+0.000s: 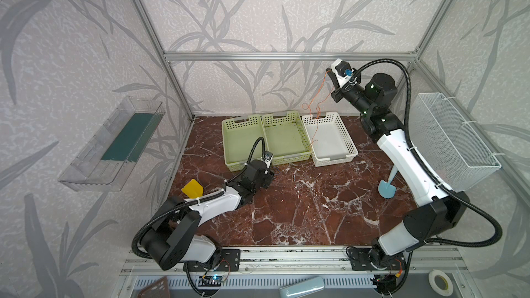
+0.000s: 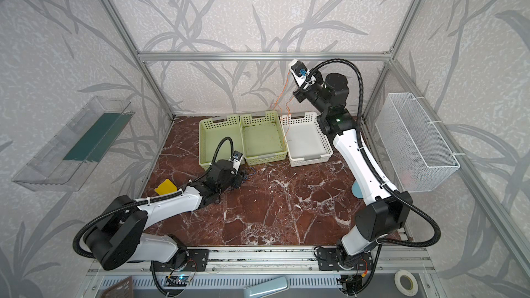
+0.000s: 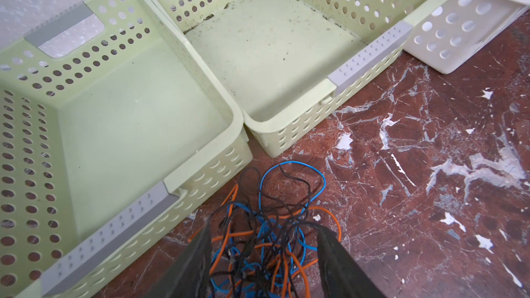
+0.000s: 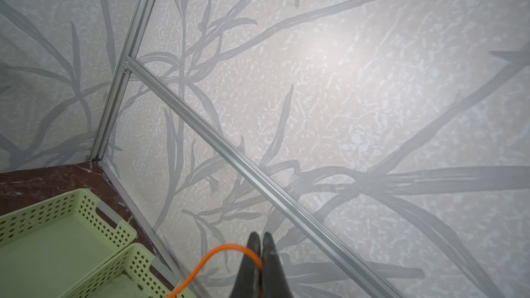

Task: Untangle and sort cables by color
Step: Place the cable in the container.

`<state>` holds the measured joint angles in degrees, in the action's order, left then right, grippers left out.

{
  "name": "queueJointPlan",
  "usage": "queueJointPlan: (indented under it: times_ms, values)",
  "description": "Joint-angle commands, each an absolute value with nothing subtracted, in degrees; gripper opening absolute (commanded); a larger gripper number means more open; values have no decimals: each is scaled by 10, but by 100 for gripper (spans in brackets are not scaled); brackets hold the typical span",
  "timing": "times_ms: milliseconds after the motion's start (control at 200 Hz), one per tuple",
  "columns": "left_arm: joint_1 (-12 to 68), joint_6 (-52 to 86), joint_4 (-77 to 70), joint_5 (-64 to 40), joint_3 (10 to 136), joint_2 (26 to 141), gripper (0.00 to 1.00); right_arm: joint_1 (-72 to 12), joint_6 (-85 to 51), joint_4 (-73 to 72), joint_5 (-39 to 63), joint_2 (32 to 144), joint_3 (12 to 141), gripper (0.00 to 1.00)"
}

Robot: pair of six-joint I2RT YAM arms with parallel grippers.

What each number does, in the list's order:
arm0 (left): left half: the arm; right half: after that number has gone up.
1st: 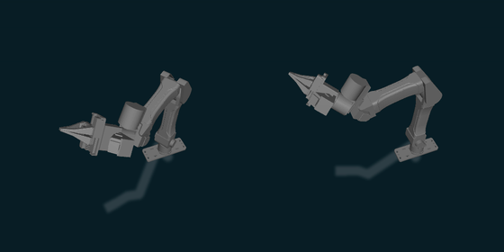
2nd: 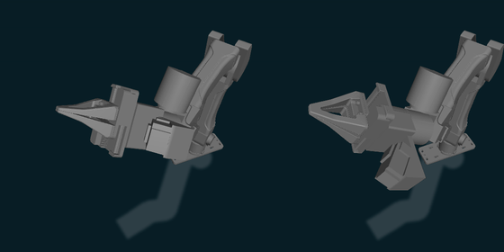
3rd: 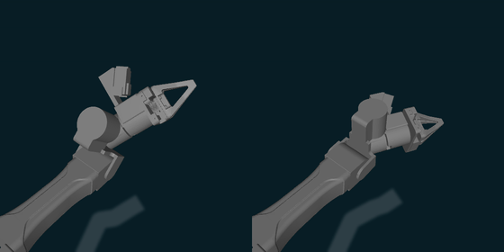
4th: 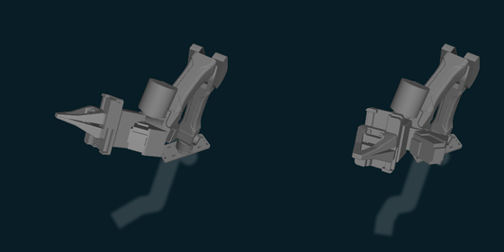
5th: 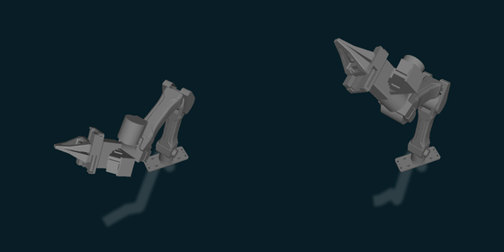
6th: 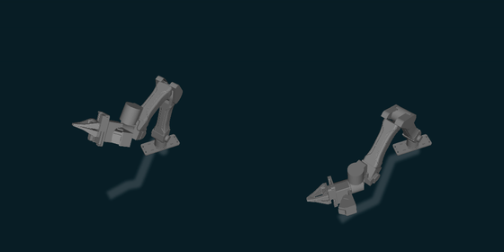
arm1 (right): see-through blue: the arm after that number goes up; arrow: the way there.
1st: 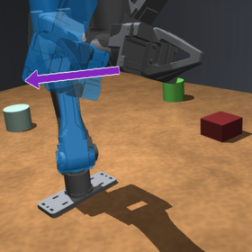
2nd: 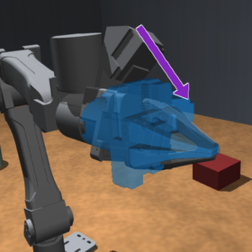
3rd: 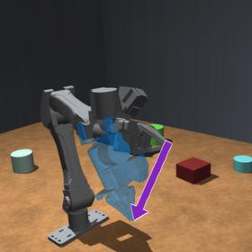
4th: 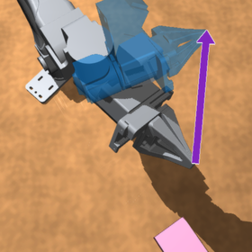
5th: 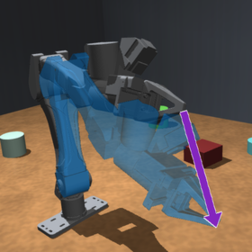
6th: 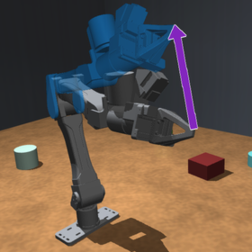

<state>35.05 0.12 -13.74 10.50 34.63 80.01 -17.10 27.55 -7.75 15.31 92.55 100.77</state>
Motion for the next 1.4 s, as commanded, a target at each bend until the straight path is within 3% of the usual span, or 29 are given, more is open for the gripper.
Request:
queueJointPlan:
  times_ms: [0, 335, 955, 1399]
  values:
    - [349, 10, -123, 140, 357, 802, 59, -163, 306, -90, 105, 962, 1048, 0]
    - [349, 13, -144, 139, 344, 792, 59, -223, 445, -93, 4, 1020, 1072, 0]
    - [349, 21, -141, 122, 345, 794, 59, -213, 448, -303, -172, 1083, 959, 0]
    - [349, 25, -140, 105, 352, 809, 59, -166, 369, -316, -157, 1068, 841, 0]
